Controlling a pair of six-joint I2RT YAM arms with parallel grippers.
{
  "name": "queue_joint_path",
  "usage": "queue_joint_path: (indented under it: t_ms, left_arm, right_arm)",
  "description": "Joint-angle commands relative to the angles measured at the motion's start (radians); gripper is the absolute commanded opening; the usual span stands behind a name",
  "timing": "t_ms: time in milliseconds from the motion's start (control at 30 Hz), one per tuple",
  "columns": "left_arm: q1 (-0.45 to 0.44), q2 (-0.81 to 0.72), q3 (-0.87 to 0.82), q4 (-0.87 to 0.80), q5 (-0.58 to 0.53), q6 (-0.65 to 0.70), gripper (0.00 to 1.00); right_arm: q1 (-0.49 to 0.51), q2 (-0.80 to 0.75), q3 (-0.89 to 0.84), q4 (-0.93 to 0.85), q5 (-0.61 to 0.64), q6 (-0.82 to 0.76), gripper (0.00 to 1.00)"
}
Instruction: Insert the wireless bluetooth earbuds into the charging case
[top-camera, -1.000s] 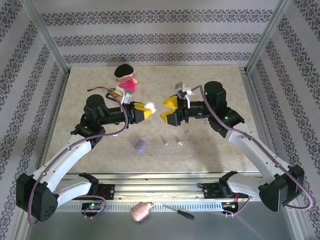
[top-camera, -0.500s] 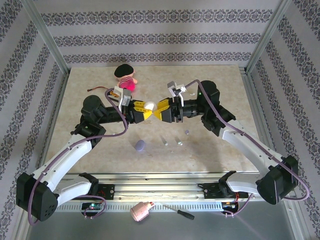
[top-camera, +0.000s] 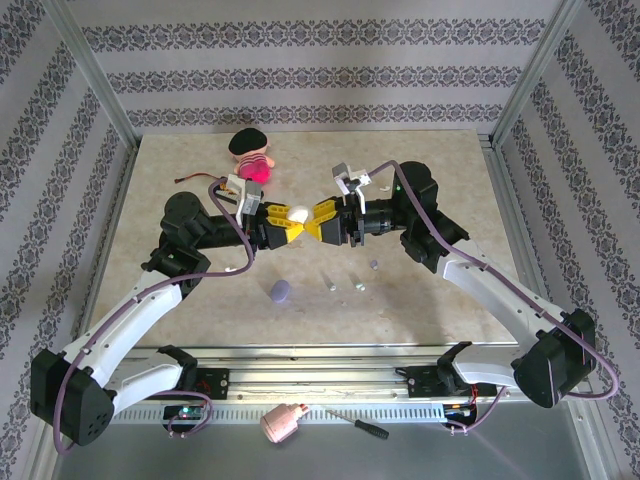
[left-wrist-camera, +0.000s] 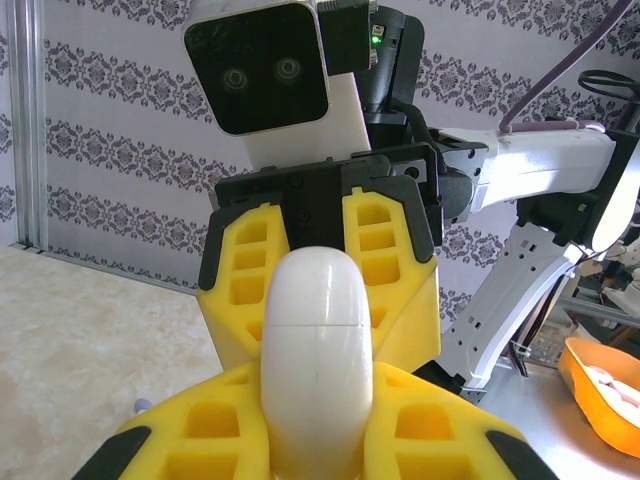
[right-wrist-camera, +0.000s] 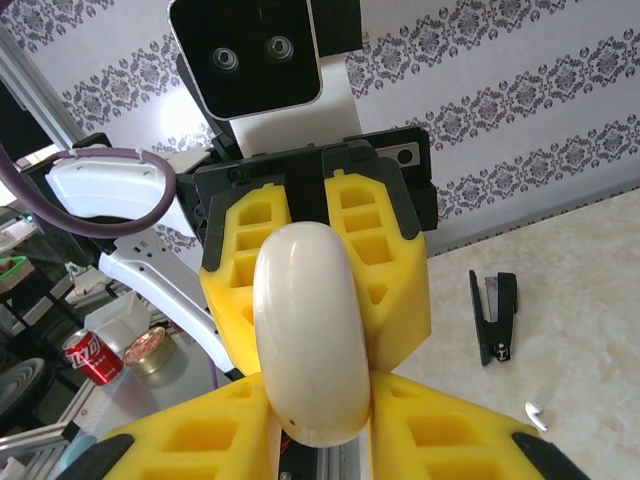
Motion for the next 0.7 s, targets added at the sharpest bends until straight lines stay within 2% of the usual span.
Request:
queue_joint_path:
  t_ms: [0,133,200,300,400,500,567,667]
  left_arm:
    - [-0.011,-0.015,-0.005,-0.043,0.027,0.042,0.03]
    - [-0.011,-0.011,-0.005,-0.055,0.033,0.038,0.03]
    - [-0.010,-0.010,-0.006,-0.071,0.029,0.050,0.03]
    - [-0.011,-0.006,-0.002,-0.091,0.029,0.055,0.03]
    - [-0.011,-0.002,-0.003,-0.093,0.035,0.054,0.03]
    - [-0.011,-0.003,-0.003,-0.093,0.031,0.054,0.04]
    - [-0.011,-0.003,-0.003,-0.088,0.029,0.050,0.08]
    - [-0.010,-0.005,0.001,-0.116,0.020,0.070,0.24]
  right_arm:
    - [0.005,-0.018,0.033,0.038,-0.032,-0.026,0.25]
    - [0.007,-0.025,0.026,0.045,-0.030,-0.029,0.26]
    - [0.009,-0.026,0.026,0.045,-0.035,-0.031,0.30]
    - [0.013,-0.025,0.027,0.045,-0.039,-0.034,0.31]
    - [0.015,-0.025,0.029,0.047,-0.045,-0.038,0.27]
    - [0.015,-0.025,0.027,0.041,-0.050,-0.044,0.18]
    - [0.015,-0.026,0.023,0.039,-0.049,-0.049,0.12]
    - [0.014,-0.030,0.021,0.021,-0.032,-0.065,0.10]
